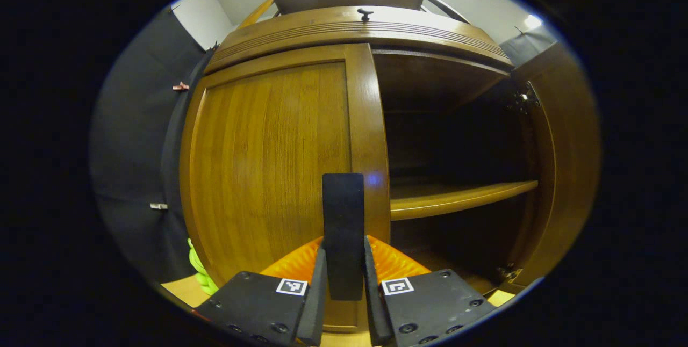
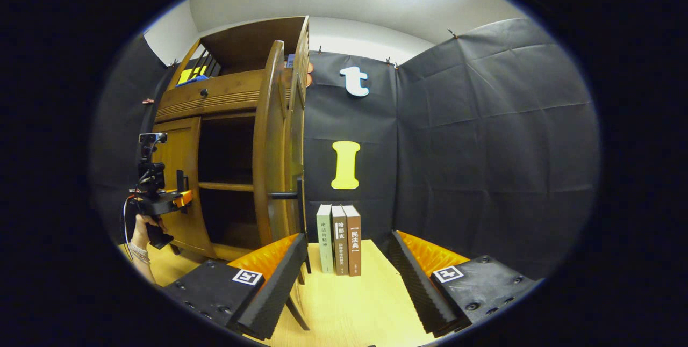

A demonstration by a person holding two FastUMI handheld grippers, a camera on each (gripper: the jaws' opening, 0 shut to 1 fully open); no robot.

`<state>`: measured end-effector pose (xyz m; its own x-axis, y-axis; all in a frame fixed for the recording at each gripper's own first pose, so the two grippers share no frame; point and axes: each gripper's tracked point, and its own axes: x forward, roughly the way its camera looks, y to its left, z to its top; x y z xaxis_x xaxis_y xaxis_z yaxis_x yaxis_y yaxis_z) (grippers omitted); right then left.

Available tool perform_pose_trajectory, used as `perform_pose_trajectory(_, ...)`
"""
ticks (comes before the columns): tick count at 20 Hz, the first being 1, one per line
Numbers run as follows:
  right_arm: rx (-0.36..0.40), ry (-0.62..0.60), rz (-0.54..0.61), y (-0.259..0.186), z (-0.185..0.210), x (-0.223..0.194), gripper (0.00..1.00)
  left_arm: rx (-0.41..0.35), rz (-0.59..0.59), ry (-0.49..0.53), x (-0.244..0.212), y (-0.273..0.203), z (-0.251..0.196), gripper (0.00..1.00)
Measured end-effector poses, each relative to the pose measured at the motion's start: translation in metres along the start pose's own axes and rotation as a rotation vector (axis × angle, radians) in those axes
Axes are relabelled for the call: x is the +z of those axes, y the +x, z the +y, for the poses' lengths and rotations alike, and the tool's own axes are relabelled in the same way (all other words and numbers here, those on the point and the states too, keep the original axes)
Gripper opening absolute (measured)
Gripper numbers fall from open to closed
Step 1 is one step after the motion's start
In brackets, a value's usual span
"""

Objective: Open the right door of the double-door shoe cabinet with the right hand, and open the left door with the left hand.

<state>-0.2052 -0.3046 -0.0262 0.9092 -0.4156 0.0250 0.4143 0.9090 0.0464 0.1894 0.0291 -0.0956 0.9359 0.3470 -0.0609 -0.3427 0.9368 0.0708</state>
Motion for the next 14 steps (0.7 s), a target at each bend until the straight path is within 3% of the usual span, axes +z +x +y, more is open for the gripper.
perform_pose_trajectory(3, -0.002, -0.014, -0.011, -0.004, 0.004, 0.003, 0.98, -0.02, 0.009, -0.02, 0.0, 0.001, 0.001, 0.32)
perform_pose_trajectory(14, 0.101, -0.067, -0.05, -0.047, 0.072, 0.015, 0.95, -0.151, 0.046, -0.074, 0.003, -0.049, 0.011, 0.31)
